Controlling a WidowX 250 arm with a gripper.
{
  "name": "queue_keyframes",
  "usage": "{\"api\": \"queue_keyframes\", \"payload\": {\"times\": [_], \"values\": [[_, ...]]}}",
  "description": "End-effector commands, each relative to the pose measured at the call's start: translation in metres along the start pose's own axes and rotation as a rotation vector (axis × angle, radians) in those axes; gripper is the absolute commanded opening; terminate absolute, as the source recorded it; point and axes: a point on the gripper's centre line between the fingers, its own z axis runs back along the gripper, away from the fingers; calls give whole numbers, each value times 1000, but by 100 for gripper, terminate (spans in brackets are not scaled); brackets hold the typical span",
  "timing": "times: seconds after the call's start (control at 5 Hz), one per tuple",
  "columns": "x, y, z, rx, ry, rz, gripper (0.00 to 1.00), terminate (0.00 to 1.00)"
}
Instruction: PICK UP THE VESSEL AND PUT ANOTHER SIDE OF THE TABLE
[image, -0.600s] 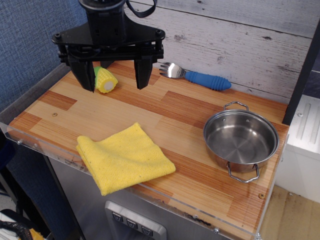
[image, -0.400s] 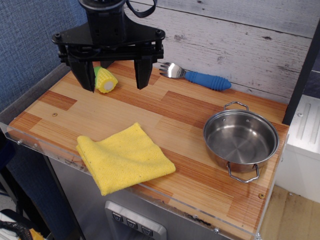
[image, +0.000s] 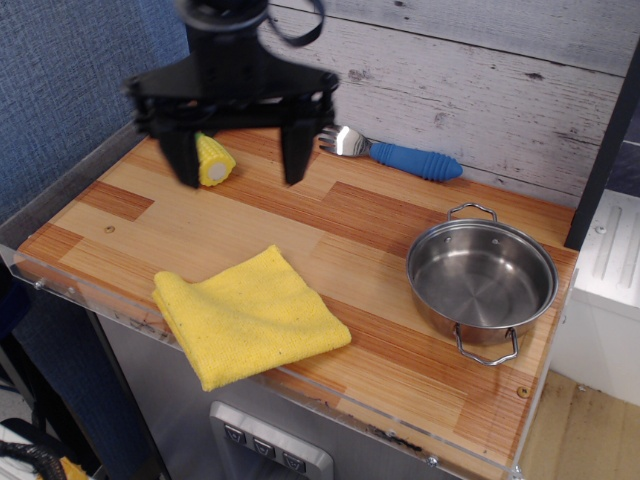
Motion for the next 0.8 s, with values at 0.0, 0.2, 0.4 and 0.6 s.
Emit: {"api": "queue_keyframes", "payload": {"times": [0.0, 0.2, 0.4, 0.6], "values": [[18, -23, 11, -51, -45, -7, 100, 0], [6, -39, -14, -131, -20, 47, 100, 0], [-3, -54, -41, -187, 1, 18, 100, 0], [-6, -68, -63, -228, 8, -24, 100, 0]]}}
